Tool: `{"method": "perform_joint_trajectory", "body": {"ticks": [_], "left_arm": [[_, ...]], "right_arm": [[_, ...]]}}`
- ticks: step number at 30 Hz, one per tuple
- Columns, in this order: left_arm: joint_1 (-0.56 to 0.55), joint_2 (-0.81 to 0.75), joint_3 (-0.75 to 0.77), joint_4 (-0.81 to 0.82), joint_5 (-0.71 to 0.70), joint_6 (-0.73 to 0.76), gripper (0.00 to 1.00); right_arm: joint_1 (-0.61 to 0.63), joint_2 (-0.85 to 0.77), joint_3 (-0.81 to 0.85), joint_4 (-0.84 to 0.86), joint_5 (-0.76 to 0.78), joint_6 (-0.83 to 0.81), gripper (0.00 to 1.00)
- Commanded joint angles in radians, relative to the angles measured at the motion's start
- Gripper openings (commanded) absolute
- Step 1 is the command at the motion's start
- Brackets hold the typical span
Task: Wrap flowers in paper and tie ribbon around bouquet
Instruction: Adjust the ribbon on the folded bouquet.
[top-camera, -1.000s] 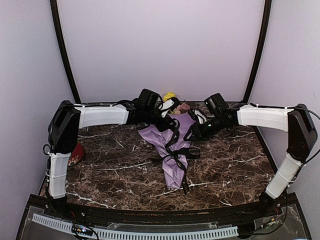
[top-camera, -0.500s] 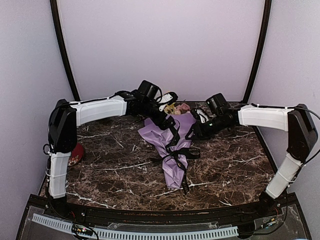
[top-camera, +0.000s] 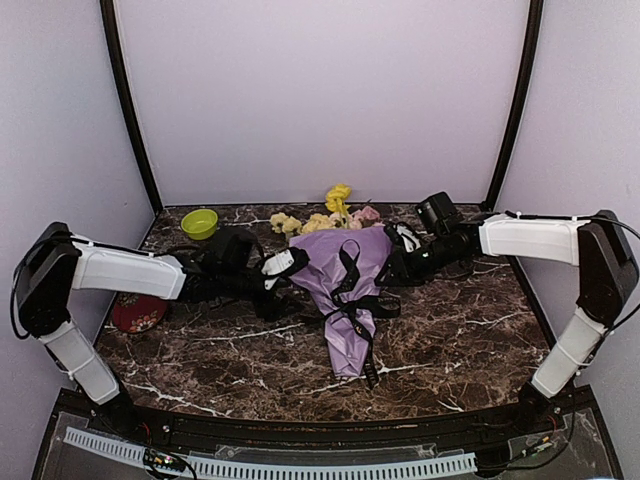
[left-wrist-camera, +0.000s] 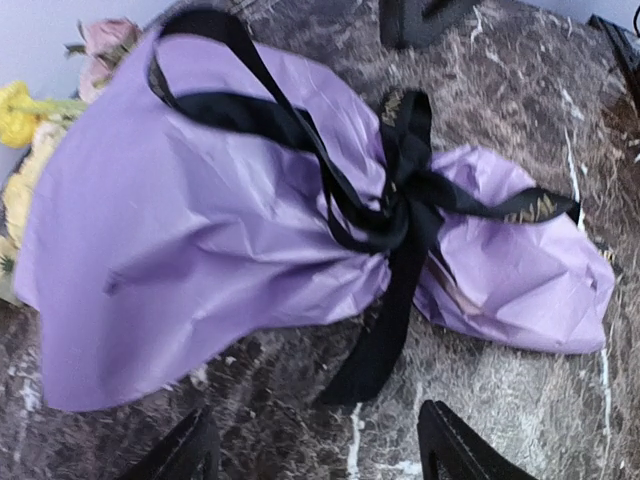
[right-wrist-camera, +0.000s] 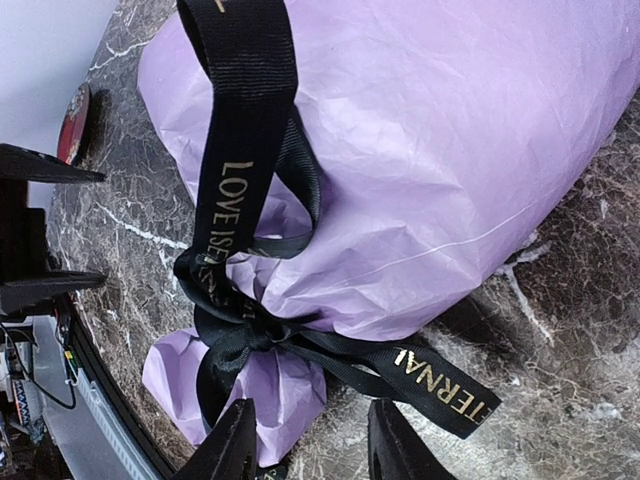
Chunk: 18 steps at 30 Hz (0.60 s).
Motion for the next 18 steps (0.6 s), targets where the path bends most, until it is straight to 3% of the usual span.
{"method": "perform_joint_trajectory", "body": {"ticks": [1, 7, 12, 14, 16, 18], "left_arm": [[-0.041, 0.082, -0.054, 0.164, -0.043, 0.062, 0.72], [-0.081, 0.244, 0.013, 0.202, -0.165, 0.140, 0.73], [-0.091, 0.299, 0.037, 0.203, -0.085, 0.143, 0.73], [-0.095, 0.317, 0.034, 0.220, -0.116, 0.131, 0.72], [-0.096, 0.335, 0.049, 0.212, -0.140, 0.118, 0.62], [-0.097, 0.338, 0.058, 0.197, -0.142, 0.108, 0.41]], "right_arm": [[-0.005, -0.002, 0.004, 0.025, -0.007, -0.013, 0.38], [-0.011, 0.004, -0.026, 0.041, 0.007, -0.005, 0.38], [-0.024, -0.009, -0.059, 0.047, 0.015, 0.000, 0.38], [-0.028, -0.020, -0.074, 0.057, 0.012, 0.006, 0.39], [-0.032, -0.023, -0.080, 0.061, 0.006, 0.009, 0.39], [-0.034, -0.022, -0.081, 0.063, 0.001, 0.009, 0.38]]}}
